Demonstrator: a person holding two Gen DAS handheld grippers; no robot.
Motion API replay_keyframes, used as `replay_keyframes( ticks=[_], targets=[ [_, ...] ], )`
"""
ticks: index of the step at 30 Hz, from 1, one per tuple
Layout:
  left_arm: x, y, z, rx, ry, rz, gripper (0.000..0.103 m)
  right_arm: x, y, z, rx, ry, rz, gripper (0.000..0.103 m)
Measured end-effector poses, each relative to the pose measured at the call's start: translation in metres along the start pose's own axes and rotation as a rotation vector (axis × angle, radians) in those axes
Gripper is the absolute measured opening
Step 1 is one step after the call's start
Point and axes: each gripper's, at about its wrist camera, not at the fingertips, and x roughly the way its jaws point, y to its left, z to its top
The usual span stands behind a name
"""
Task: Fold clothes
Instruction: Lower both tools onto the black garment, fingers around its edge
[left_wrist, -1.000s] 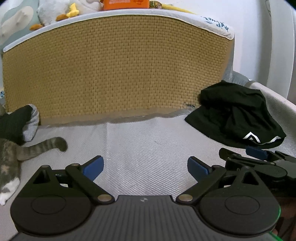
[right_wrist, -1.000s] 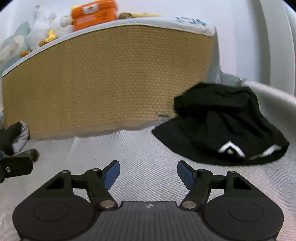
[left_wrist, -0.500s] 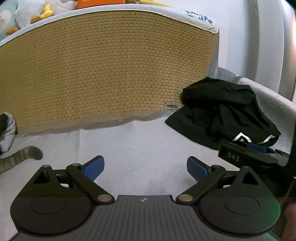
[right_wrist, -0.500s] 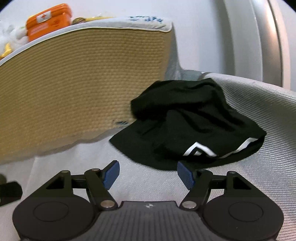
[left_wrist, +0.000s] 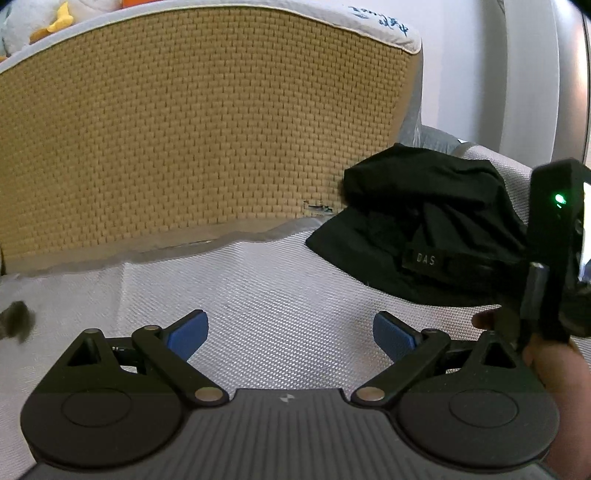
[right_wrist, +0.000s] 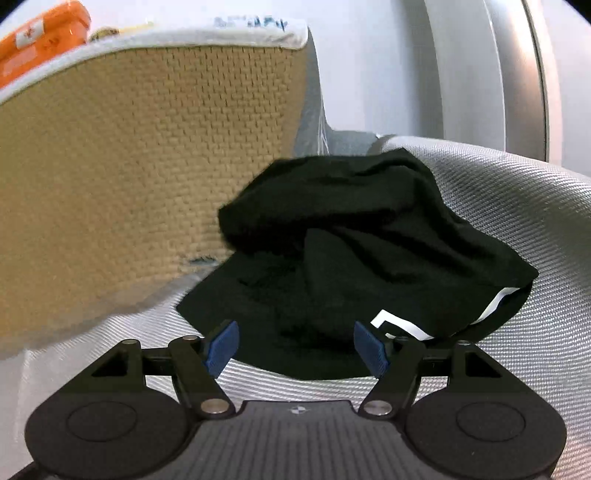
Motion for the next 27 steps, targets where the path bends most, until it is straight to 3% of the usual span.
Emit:
replay_keyframes(
  ticks=[5, 9, 15, 27],
  targets=[
    [0.012, -0.005, 0.005, -0.018, 0.004, -0.03, 0.099, 0.018, -0.007, 0.005, 0.038, 0.042, -0.073, 0.074],
    [0.022, -0.009, 0.009, -0.032, 0.007, -0.054, 0.099, 0.023, -0.018, 0.004, 0.086, 0.078, -0.073, 0.074],
    [0.034, -0.019, 0.013, 0.017, -0.002, -0.051, 0.099, 0.029, -0.045, 0.006, 0.2, 0.099, -0.091, 0.074],
    [0.062, -0.045, 0.012, 0.099, 0.0, -0.092, 0.099, 0.037, -0.062, 0.004, 0.267, 0.147, -0.12, 0.074]
  ],
)
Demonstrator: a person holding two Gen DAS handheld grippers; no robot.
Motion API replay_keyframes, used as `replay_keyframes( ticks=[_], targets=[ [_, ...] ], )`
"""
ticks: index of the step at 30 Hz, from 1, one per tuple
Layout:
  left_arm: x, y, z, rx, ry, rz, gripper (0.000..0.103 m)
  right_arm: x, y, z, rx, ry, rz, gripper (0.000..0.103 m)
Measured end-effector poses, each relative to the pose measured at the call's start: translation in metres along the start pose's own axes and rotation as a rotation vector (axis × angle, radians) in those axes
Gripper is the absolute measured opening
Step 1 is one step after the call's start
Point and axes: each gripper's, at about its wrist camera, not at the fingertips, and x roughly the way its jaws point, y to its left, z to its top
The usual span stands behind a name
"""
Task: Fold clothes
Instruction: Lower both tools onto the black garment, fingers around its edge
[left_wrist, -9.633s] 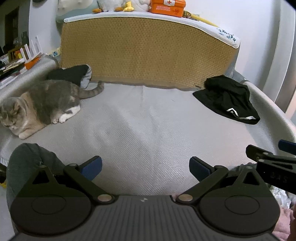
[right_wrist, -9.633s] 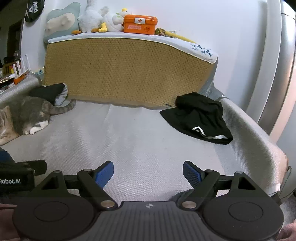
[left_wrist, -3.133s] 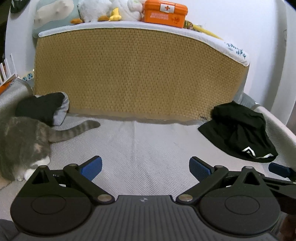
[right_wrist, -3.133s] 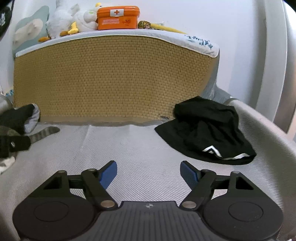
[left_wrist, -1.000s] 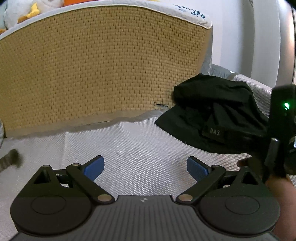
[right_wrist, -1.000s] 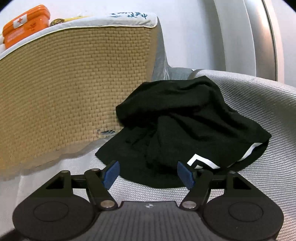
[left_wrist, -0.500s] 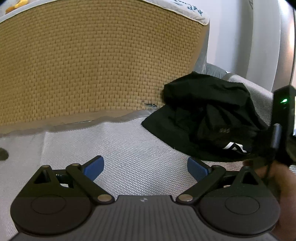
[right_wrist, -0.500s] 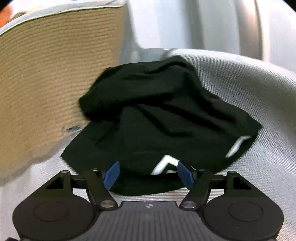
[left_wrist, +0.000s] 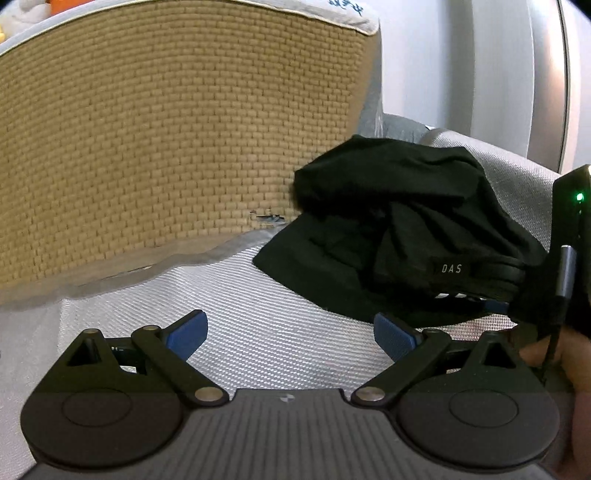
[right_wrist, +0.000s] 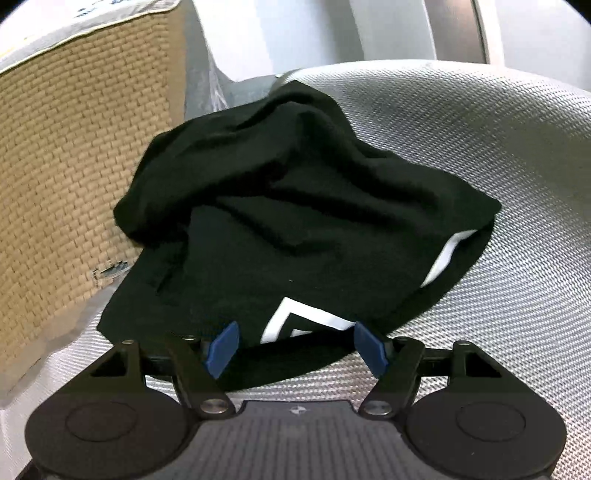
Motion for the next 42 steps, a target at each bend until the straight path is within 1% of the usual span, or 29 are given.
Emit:
replay_keyframes(
  ticks=[4, 9, 14, 18, 22, 26, 30, 34, 39, 41, 42],
  targets=[
    [0.01, -0.009, -0.002, 0.042, 0.002, -0.017, 0.099, 0.003, -0.004, 0.001, 0.039, 0.009, -0.004, 0.074],
    [0.024, -0.019, -0.001, 0.042, 0.003, -0.038, 0.099, 0.004, -0.014, 0.004, 0.103, 0.016, -0.016, 0.074],
    [0.037, -0.031, 0.0, 0.071, -0.014, -0.062, 0.099, 0.004, -0.021, 0.005, 0.145, 0.028, -0.013, 0.073],
    [0.05, -0.04, 0.001, 0.095, -0.024, -0.081, 0.099, 0.002, -0.022, 0.006, 0.158, 0.016, -0.021, 0.073],
    [0.064, -0.047, 0.0, 0.145, -0.031, -0.087, 0.099, 0.0, -0.03, 0.007, 0.196, -0.002, -0.051, 0.073],
    [0.076, -0.052, -0.002, 0.162, -0.025, -0.086, 0.099, 0.002, -0.04, 0.007, 0.271, 0.015, -0.025, 0.073],
    [0.091, -0.059, 0.001, 0.178, -0.016, -0.107, 0.099, 0.004, -0.041, 0.004, 0.294, 0.026, -0.026, 0.073],
    [0.102, -0.069, 0.004, 0.222, -0.012, -0.115, 0.099, 0.004, -0.045, 0.003, 0.323, 0.021, -0.025, 0.073],
    [0.113, -0.076, -0.002, 0.319, 0.013, -0.124, 0.097, 0.0, -0.048, 0.003, 0.344, -0.004, -0.03, 0.073],
    [0.117, -0.079, -0.004, 0.358, 0.022, -0.127, 0.094, -0.002, -0.049, 0.003, 0.35, -0.017, -0.036, 0.073],
    [0.118, -0.08, -0.005, 0.369, 0.022, -0.127, 0.09, -0.003, -0.05, 0.003, 0.353, -0.024, -0.039, 0.074]
  ],
)
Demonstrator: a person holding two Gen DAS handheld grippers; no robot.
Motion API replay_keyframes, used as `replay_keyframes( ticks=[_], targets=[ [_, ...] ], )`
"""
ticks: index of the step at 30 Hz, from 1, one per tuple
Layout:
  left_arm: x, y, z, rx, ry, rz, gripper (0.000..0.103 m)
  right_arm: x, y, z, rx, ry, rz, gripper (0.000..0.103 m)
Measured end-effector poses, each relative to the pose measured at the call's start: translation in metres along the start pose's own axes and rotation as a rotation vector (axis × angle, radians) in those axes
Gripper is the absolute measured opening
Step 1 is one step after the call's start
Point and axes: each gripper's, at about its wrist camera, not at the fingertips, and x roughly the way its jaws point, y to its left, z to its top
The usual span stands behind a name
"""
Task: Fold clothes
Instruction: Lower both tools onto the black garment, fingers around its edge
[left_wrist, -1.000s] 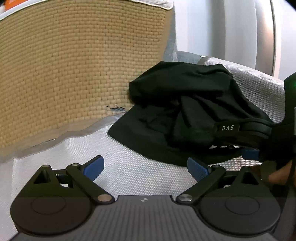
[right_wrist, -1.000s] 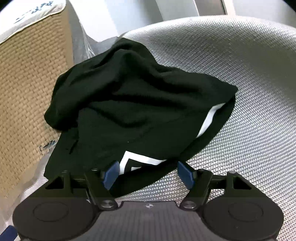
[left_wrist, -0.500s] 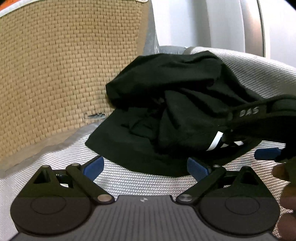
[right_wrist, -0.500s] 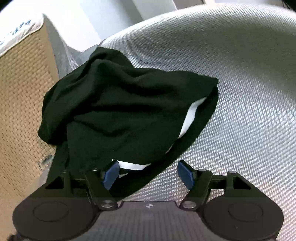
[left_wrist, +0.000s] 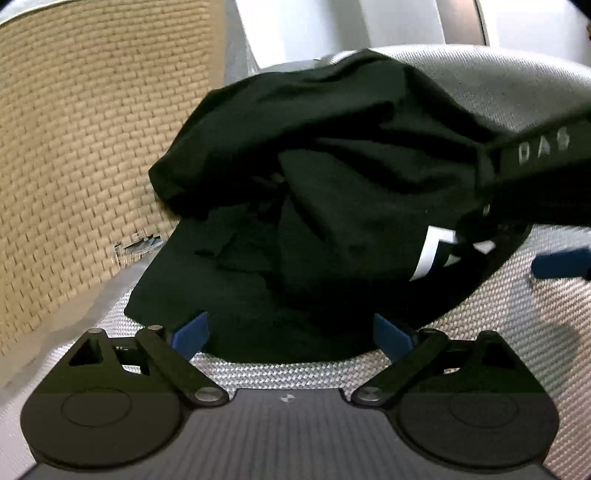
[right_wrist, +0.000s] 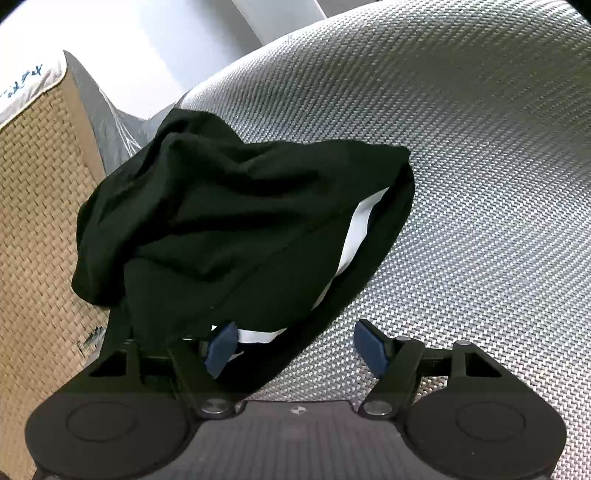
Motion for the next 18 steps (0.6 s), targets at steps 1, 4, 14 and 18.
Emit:
replay_keyframes(
  ticks=[1, 4, 14, 18],
  targets=[
    [0.0, 0.0, 0.0, -0.001, -0.006, 0.002, 0.089, -0.001, 0.0, 0.0, 0.001, -0.006, -0.003, 0.074],
    [0.005, -0.007, 0.003, 0.019, -0.026, 0.003, 0.086, -0.004, 0.002, 0.0, -0.004, -0.023, -0.011, 0.074],
    [0.027, -0.033, 0.018, 0.143, -0.095, 0.017, 0.066, -0.002, -0.004, 0.003, 0.045, -0.017, -0.004, 0.074],
    [0.031, -0.028, 0.019, 0.124, -0.103, 0.027, 0.066, -0.003, -0.003, 0.004, 0.038, -0.021, -0.004, 0.074]
  ],
)
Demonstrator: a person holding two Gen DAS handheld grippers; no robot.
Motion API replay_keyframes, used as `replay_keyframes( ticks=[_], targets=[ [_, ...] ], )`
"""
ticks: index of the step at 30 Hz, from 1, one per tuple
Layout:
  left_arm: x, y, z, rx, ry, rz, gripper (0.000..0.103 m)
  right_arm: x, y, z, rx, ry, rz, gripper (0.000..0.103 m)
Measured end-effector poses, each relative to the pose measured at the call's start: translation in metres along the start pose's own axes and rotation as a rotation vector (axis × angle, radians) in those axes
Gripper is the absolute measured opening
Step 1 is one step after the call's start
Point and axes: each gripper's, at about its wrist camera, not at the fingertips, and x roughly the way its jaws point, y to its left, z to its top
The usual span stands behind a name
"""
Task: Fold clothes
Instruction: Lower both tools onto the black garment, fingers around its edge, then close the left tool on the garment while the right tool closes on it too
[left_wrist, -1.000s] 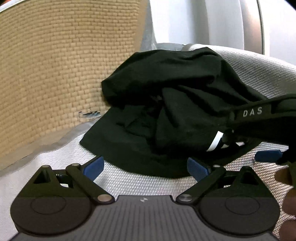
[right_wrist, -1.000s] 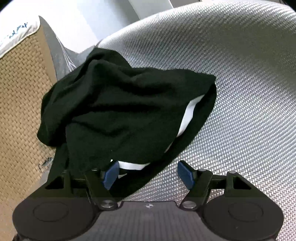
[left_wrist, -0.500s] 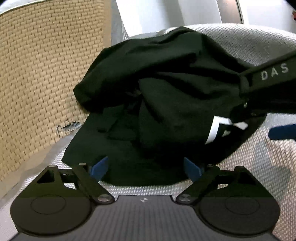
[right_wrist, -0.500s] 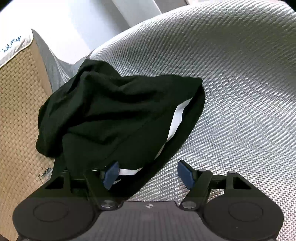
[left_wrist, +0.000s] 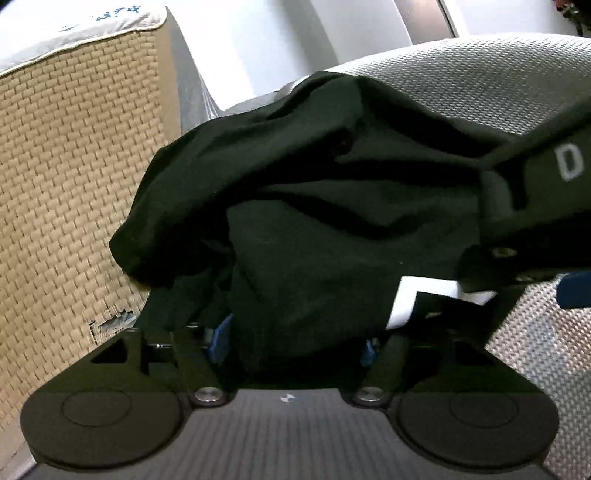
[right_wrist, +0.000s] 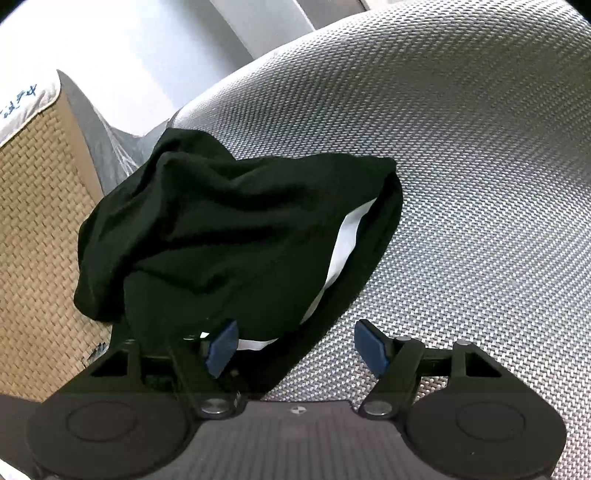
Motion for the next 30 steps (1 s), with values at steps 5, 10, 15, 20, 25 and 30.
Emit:
replay_keyframes(
  ticks=[5, 10, 15, 20, 25, 30],
  targets=[
    [0.005, 0.002, 0.001, 0.004, 0.011, -0.017, 0.063, -0.002, -0.006, 0.002, 0.018, 0.007, 0.006, 0.074],
    [0.006, 0.006, -0.001, -0.005, 0.008, -0.041, 0.057, 0.001, -0.007, 0.004, 0.046, 0.012, 0.004, 0.074],
    [0.003, 0.008, -0.003, -0.017, 0.004, -0.071, 0.047, -0.001, -0.008, 0.003, 0.049, 0.01, 0.005, 0.074],
    [-0.002, 0.013, -0.002, -0.072, 0.008, -0.087, 0.037, -0.004, -0.009, 0.003, 0.06, -0.002, 0.002, 0.074],
    [-0.009, 0.023, 0.0, -0.161, 0.012, -0.097, 0.019, -0.018, -0.016, 0.005, 0.104, -0.087, -0.028, 0.074],
    [-0.026, 0.035, 0.004, -0.208, -0.014, -0.087, 0.018, -0.019, -0.016, 0.003, 0.098, -0.088, -0.031, 0.074]
  ],
)
